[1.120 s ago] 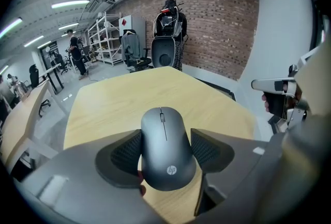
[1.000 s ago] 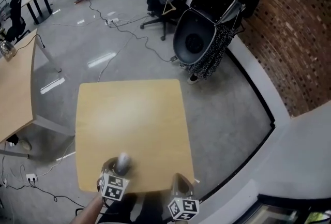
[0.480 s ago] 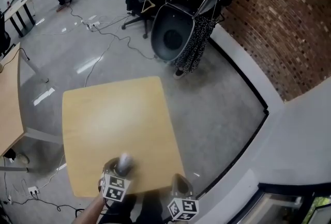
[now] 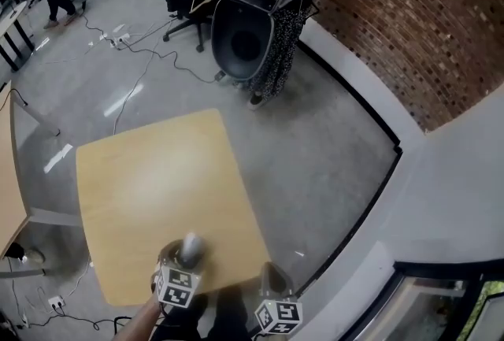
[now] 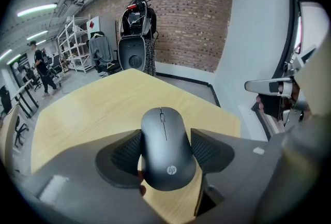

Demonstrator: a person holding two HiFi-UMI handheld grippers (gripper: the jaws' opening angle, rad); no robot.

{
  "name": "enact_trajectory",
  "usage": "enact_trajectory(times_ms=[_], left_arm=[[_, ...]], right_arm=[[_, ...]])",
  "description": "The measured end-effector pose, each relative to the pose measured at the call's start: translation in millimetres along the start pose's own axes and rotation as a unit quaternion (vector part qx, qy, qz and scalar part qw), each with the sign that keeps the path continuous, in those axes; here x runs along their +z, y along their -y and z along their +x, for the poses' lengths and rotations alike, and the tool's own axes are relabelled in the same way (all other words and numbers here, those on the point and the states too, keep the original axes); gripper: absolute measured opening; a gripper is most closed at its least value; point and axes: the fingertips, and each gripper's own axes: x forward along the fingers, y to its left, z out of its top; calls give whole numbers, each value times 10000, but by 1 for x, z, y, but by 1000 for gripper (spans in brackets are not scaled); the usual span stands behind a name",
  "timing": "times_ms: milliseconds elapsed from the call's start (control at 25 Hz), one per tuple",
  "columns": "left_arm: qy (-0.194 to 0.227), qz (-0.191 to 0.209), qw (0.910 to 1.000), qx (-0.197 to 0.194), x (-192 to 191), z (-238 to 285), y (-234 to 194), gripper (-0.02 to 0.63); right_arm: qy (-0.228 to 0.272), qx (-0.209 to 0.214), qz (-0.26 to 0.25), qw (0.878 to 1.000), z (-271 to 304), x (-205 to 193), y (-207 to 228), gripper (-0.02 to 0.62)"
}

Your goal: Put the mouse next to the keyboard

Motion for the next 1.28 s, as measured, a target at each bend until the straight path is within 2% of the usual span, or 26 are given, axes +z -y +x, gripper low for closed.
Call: enact_trajectory(times_ms=[520, 720, 1280], left_arm=[[-123, 367, 9986, -360, 13, 36, 38, 299], [-182, 522, 9978, -368, 16, 49, 46, 299], [-443, 631, 9963, -383, 10, 80, 60, 301]], right_arm=[[-8, -295, 205, 9994, -5, -8, 38, 14], [-26, -351, 269, 9990, -4, -12, 49, 14], [-124, -421, 402, 9982, 1, -21, 75, 14]])
